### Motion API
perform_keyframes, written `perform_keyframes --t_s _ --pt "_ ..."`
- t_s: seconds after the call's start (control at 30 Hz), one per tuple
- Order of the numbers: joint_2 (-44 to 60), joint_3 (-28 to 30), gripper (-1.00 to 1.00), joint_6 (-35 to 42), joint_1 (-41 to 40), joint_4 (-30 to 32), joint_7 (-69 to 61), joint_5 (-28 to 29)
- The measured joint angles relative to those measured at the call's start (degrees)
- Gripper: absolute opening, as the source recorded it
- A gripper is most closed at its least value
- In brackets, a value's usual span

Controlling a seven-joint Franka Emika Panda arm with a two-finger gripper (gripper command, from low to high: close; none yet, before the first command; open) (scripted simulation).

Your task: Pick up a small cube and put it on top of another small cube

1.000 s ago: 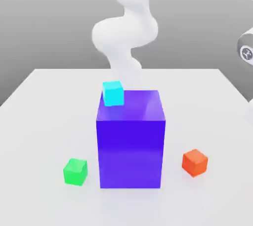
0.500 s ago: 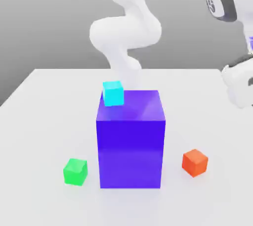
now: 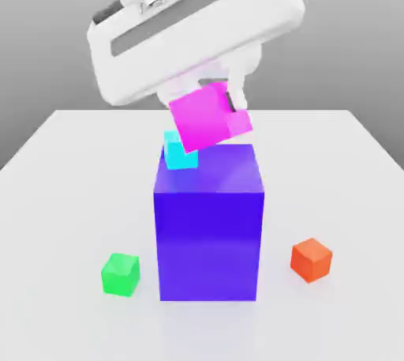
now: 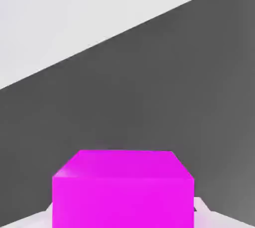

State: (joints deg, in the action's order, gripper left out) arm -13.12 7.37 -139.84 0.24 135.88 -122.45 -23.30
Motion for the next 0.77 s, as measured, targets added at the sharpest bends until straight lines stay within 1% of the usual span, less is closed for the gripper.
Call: perform_keyframes --t_s 0.47,0.53,0.63,0.67,0.77 --pt "4.86 -1.23 -1.00 -12.96 -16.48 24.39 42.49 23.66" --pt "8.25 -1.12 -1.00 -16.63 -16.88 25.33 44.37 24.22" --pt "15.22 -1.71 -1.00 -23.37 -17.20 25.31 43.47 22.36" --pt "17.34 -2.28 1.00 -25.38 -17.59 25.22 43.09 21.82" --pt "17.34 -2.27 1.00 -25.38 -17.71 25.22 43.09 21.82"
